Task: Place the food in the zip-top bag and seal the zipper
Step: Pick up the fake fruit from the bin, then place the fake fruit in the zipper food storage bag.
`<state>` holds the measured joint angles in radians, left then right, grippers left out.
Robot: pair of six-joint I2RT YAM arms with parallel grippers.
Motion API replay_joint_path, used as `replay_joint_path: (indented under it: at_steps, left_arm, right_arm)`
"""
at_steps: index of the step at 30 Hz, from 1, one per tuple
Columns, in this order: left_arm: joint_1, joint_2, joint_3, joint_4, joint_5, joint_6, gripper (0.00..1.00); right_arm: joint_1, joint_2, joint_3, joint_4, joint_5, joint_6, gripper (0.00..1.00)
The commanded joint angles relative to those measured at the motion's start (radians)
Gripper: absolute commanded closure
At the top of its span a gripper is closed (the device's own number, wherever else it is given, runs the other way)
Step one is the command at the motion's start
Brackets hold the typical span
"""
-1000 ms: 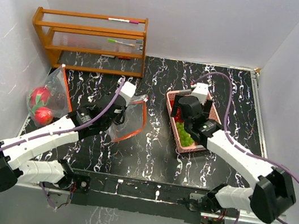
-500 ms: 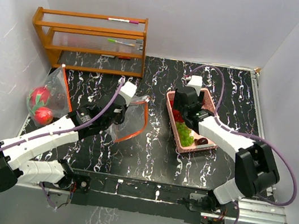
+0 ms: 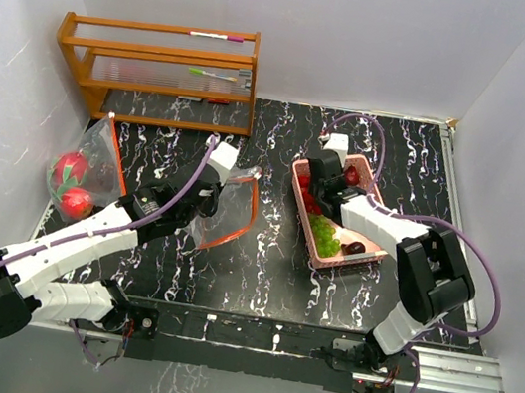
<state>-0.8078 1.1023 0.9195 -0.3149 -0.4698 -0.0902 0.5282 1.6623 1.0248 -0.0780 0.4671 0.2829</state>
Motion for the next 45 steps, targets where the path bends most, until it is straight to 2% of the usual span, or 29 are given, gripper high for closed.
replay_joint_path:
  at_steps: [1, 4, 11, 24, 30, 35, 40, 45]
  left_arm:
    - [0.007, -0.024, -0.003, 0.011, 0.006, -0.009, 1.0]
    - [0.008, -0.02, -0.004, 0.01, 0.015, -0.012, 1.0]
    - [0.01, 0.0, 0.007, 0.015, 0.053, -0.026, 1.0]
    - [0.012, 0.093, 0.064, 0.018, 0.123, -0.101, 1.0]
    - [0.012, 0.159, 0.101, 0.026, 0.128, -0.124, 1.0]
    - [0.012, 0.24, 0.151, 0.049, 0.156, -0.138, 1.0]
    - [0.012, 0.309, 0.201, 0.063, 0.176, -0.141, 1.0]
    - [0.012, 0.317, 0.236, 0.053, 0.225, -0.159, 1.0]
  right_arm:
    - [-0.002, -0.051, 0.02, 0.009, 0.044, 0.035, 0.77]
    - [-0.001, -0.133, -0.015, -0.006, 0.054, 0.041, 0.92]
    - [-0.002, -0.403, -0.099, -0.011, 0.004, 0.01, 0.92]
    - [-0.001, -0.74, -0.069, -0.114, -0.361, 0.02, 0.92]
    - [-0.001, -0.835, -0.031, -0.21, -0.458, 0.017, 0.92]
    - [-0.001, -0.871, -0.022, -0.22, -0.628, 0.008, 0.92]
    - [0.0, -0.899, -0.049, -0.136, -0.807, 0.03, 0.92]
    - [-0.001, -0.877, -0.112, -0.043, -0.851, 0.085, 0.92]
